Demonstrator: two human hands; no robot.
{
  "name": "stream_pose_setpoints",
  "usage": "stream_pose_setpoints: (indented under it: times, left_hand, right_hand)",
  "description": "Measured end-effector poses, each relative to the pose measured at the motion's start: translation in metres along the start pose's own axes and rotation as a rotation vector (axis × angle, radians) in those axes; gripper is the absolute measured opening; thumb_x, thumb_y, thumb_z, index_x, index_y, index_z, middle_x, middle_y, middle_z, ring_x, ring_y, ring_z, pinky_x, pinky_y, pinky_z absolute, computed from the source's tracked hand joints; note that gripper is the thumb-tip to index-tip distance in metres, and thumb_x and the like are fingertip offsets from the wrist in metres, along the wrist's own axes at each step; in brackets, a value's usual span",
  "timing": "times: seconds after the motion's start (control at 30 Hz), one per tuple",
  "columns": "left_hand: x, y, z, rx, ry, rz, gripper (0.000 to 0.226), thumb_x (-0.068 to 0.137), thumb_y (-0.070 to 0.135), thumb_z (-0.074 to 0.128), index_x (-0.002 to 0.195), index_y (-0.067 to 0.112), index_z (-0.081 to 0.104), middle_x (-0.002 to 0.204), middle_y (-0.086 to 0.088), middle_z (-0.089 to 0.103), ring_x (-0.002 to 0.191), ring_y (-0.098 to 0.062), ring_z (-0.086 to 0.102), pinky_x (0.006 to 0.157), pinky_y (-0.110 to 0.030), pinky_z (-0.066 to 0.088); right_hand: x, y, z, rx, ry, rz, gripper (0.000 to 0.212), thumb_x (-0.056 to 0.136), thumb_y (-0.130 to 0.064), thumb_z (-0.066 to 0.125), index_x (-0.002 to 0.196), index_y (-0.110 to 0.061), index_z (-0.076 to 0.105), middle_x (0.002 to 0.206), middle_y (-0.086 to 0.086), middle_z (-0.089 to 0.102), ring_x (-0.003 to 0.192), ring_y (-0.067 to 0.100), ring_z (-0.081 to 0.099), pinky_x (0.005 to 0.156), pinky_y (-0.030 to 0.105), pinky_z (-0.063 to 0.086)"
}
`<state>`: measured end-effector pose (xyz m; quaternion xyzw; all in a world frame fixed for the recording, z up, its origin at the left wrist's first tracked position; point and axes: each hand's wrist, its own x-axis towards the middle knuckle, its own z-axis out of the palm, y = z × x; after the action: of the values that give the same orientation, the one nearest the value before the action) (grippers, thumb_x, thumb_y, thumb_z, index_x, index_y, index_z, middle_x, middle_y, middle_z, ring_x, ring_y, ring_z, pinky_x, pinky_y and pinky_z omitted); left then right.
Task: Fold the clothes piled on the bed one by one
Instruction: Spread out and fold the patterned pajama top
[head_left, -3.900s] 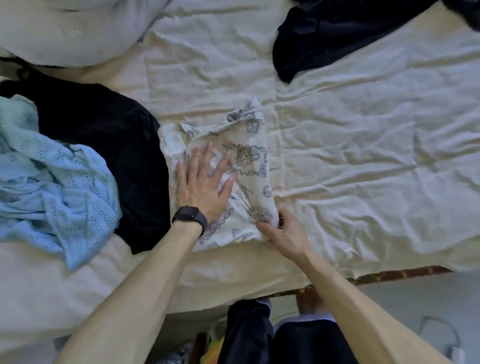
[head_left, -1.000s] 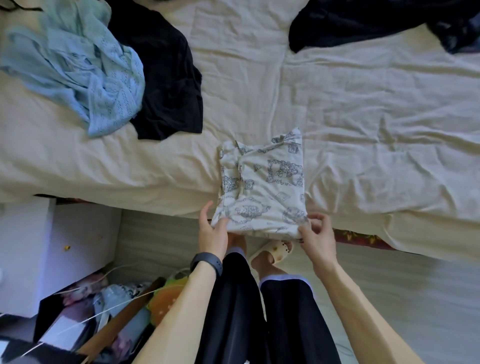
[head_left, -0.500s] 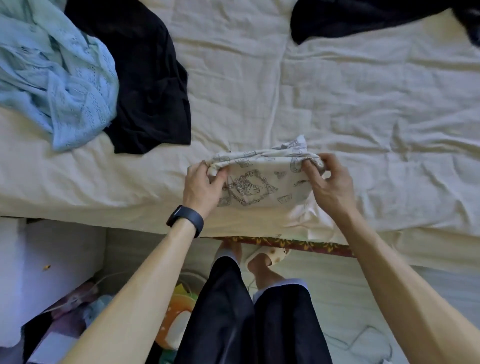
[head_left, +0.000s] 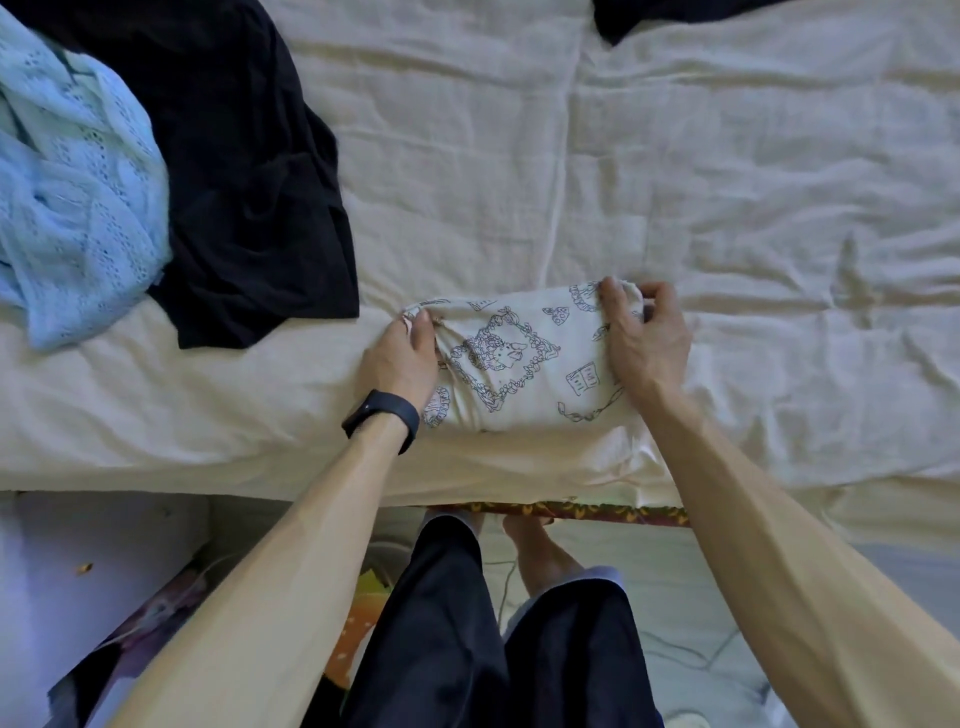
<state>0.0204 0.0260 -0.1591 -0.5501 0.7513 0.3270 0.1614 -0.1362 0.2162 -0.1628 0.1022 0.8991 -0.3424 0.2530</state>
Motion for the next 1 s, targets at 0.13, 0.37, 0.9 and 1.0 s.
stream_pose_setpoints:
  times: [0.13, 0.37, 0.9, 1.0]
  left_hand:
    - [-0.037, 0.011, -0.005, 0.187, 0.331, 0.310, 0.045, 0.099, 0.040, 0.052, 0.132, 0.010, 0.054, 0.131, -0.016, 0.057, 0.116, -0.038, 0.055, 0.089, -0.047, 0.042]
    - [-0.067, 0.023, 0.058, 0.637, 0.015, 0.879, 0.067, 0.101, 0.046, 0.030, 0.159, 0.026, 0.003, 0.168, 0.003, 0.001, 0.154, -0.015, -0.004, 0.122, -0.052, -0.007]
    - [-0.022, 0.006, 0.006, 0.430, 0.109, 0.353, 0.066, 0.101, 0.054, 0.036, 0.159, 0.025, 0.021, 0.167, -0.004, 0.014, 0.153, -0.022, 0.014, 0.121, -0.049, 0.017]
    - [-0.055, 0.017, 0.002, -0.013, 0.155, 0.095, 0.074, 0.091, 0.052, 0.062, 0.154, 0.024, 0.033, 0.150, -0.009, 0.037, 0.130, -0.027, 0.042, 0.101, -0.040, 0.041]
  right_hand:
    - [-0.033, 0.009, -0.019, -0.115, 0.081, -0.197, 0.057, 0.097, -0.056, 0.054, 0.135, -0.014, 0.053, 0.132, 0.006, 0.057, 0.124, 0.026, 0.053, 0.104, 0.036, 0.043]
    - [-0.067, 0.032, -0.001, -0.745, -0.043, -0.768, 0.056, 0.107, -0.037, 0.036, 0.161, -0.022, 0.029, 0.170, 0.006, 0.017, 0.157, 0.022, 0.013, 0.124, 0.053, 0.015]
    - [-0.046, 0.021, -0.005, -0.475, -0.076, -0.147, 0.071, 0.097, -0.066, 0.033, 0.160, -0.036, 0.018, 0.155, 0.005, 0.039, 0.138, 0.030, 0.037, 0.110, 0.048, 0.031]
    - [-0.039, 0.012, -0.035, -0.108, -0.223, 0.013, 0.062, 0.094, -0.054, 0.061, 0.148, -0.030, 0.043, 0.127, 0.000, 0.061, 0.118, 0.024, 0.059, 0.099, 0.042, 0.048]
